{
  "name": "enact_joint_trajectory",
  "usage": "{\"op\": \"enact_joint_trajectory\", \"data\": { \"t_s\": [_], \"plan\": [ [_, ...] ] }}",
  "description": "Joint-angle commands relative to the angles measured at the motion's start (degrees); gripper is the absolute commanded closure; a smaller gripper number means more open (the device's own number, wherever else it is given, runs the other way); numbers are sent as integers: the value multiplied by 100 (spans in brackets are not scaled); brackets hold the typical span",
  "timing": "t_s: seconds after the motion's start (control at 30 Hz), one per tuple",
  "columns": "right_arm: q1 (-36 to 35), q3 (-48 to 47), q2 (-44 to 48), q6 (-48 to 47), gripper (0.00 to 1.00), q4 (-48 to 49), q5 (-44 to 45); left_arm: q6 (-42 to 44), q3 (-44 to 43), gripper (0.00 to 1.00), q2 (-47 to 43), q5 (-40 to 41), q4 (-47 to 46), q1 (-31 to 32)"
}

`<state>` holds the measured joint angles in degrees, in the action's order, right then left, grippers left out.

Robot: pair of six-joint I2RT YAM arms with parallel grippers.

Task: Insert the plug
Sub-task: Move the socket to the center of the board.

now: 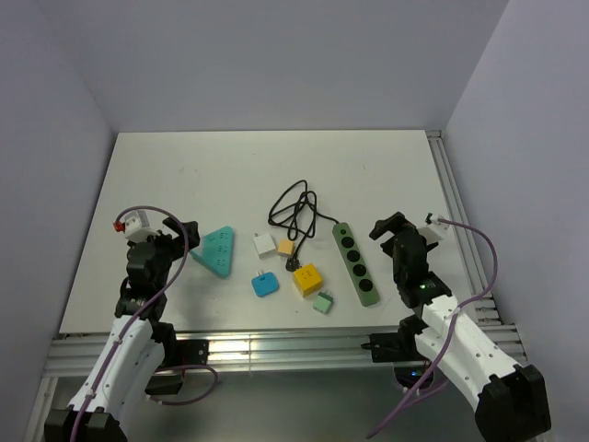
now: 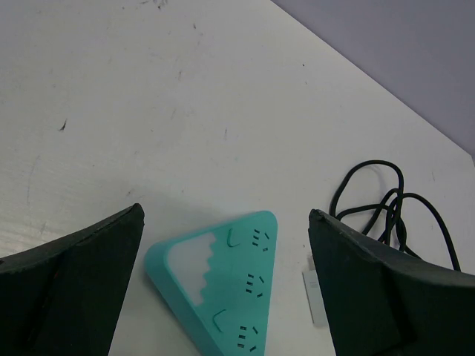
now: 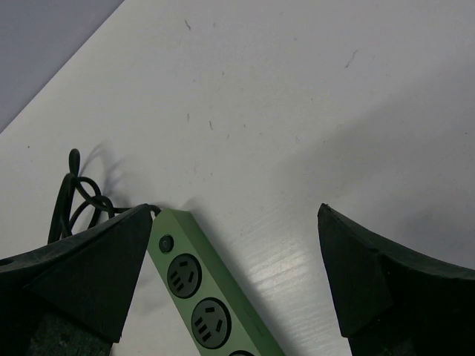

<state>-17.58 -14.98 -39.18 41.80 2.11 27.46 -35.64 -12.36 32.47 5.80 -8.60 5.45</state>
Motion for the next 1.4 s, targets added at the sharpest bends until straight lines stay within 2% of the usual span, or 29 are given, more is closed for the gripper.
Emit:
{"op": "enact_joint_trajectory", "data": {
  "t_s": [0.0, 0.13, 0.17, 0.2, 0.3, 0.53, 0.67, 0.77, 0.9, 1.17, 1.37],
  "plan": [
    [18, -102, 103, -172, 0, 175, -30, 39, -65, 1, 5, -70, -116, 8],
    [27, -110, -141, -479, 0, 377, -425, 48, -65, 1, 14, -79, -115, 8],
    [27, -119, -247, -593, 1, 500, -644, 48, -65, 1, 14, -88, -124, 8],
    [27, -189, -379, -855, 2, 727, -1263, 48, -65, 1, 23, -88, -133, 8],
    [18, -434, -1037, -1138, 6, 949, -1997, 48, -65, 1, 31, -97, -142, 8],
    [-192, -1594, -3065, -1481, 7, 230, -2297, 48, -74, 1, 67, -123, -168, 8],
    [-789, -2368, -3947, -1657, 8, -456, -1623, 57, -91, 1, 102, -150, -177, 8],
    [-1132, -2746, -4439, -1737, 8, -825, -1437, 57, -91, 1, 84, -150, -168, 8],
    [-1230, -3124, -4888, -1667, 8, -1177, -1226, 57, -74, 1, 40, -132, -142, 8],
    [-1230, -3432, -5143, -1535, 10, -1731, -1200, 48, -74, 1, -21, -114, -107, 8],
    [-1221, -3651, -5354, -1482, 16, -2135, -1278, 48, -74, 1, -13, -123, -107, 8]
  ]
}}
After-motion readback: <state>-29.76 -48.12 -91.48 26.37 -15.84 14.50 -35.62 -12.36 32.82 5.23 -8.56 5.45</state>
